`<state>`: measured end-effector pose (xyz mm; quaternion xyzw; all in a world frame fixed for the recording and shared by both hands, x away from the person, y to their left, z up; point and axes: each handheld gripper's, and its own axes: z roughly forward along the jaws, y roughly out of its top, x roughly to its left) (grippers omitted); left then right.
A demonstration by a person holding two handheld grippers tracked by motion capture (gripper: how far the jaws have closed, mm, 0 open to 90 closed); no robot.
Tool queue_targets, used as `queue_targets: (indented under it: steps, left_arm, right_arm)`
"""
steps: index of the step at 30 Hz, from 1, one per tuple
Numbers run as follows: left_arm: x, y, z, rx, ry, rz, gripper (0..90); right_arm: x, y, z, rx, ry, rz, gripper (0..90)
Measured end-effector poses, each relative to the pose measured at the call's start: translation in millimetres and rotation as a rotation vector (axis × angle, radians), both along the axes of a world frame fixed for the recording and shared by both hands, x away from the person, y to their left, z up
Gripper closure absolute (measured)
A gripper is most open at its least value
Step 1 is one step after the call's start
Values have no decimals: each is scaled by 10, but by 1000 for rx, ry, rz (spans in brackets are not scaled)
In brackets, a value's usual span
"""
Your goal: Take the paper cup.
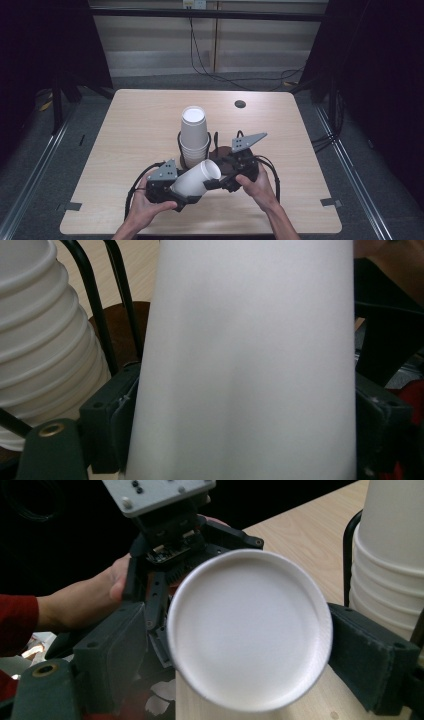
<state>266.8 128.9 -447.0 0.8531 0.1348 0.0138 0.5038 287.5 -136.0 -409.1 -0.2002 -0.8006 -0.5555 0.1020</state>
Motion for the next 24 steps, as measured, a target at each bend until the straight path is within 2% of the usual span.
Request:
queue_targets:
  steps: [5, 9, 12, 16, 20, 24]
  left_arm:
    - [0, 39, 3, 32, 4, 5, 161]
    - [5, 19, 4, 32, 19, 13, 161]
    - [-2, -16, 7, 75, 14, 9, 161]
    - [16, -13, 35, 117, 14, 13, 162]
    - [30, -46, 85, 180, -6, -8, 162]
    - [37, -55, 113, 221, -22, 2, 162]
  right_arm:
    - [-23, -90, 22, 1, -14, -7, 133]
    - [-35, -134, 12, -23, -18, -6, 134]
    - [-55, -160, 11, -41, -42, -24, 134]
    - [-77, -179, 9, -56, -49, -1, 133]
    - [-83, -164, -7, -121, -38, 36, 134]
    - [-84, -167, -13, -164, -40, 44, 136]
